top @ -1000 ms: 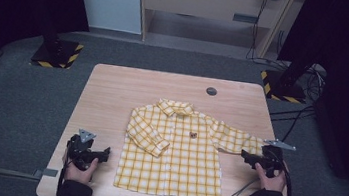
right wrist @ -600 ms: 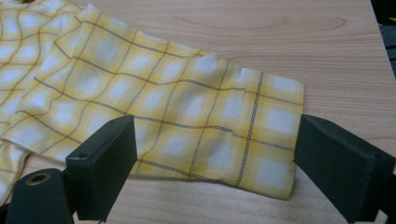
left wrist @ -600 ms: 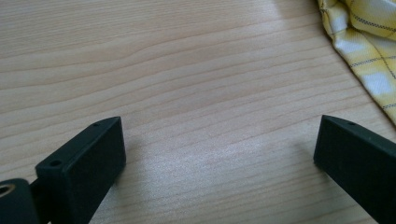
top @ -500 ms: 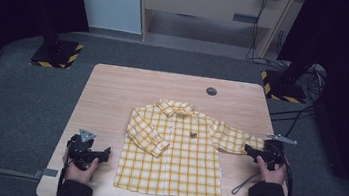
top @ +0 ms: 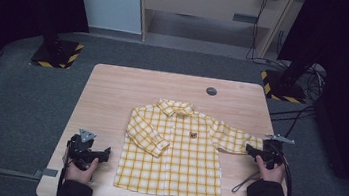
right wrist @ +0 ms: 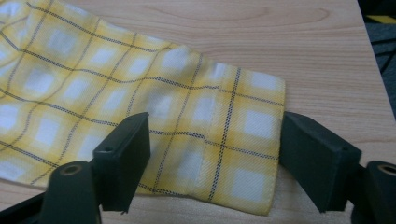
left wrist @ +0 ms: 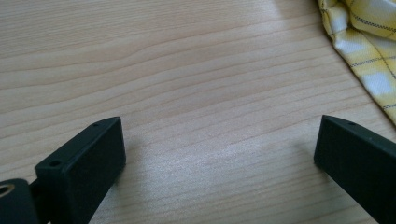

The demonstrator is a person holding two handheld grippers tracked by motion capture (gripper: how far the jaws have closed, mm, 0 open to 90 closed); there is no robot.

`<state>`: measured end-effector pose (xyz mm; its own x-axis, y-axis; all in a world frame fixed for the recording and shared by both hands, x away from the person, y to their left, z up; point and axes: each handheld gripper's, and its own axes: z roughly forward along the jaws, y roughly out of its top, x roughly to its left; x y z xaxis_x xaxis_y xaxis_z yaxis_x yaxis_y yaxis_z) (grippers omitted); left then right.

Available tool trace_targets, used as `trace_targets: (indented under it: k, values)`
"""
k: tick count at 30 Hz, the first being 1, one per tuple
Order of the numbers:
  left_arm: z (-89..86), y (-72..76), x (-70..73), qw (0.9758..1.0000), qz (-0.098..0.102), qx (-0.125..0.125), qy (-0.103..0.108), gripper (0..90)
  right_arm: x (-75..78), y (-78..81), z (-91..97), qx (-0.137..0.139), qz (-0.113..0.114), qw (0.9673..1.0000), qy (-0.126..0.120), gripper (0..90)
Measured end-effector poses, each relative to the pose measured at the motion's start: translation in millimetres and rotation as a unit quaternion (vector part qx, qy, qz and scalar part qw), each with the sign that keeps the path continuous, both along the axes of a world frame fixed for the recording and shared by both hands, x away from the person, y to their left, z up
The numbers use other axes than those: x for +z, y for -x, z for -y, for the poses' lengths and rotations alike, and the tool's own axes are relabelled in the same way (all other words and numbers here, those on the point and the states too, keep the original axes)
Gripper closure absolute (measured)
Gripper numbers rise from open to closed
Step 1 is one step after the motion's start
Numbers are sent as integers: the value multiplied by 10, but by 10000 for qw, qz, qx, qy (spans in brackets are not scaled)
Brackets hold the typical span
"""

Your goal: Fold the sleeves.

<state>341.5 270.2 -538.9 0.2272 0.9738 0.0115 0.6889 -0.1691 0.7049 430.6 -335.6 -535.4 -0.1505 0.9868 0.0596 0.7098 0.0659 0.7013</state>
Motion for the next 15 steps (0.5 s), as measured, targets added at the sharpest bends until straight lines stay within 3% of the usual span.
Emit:
trace_targets:
  k: [4,15]
  values:
    - [0,0,0,10000,-1,0,0,10,-8,4,-37,16,38,9998,204,319]
    - [0,0,0,10000,0,0,0,10,5,33,-88,89,108,9998,125,511]
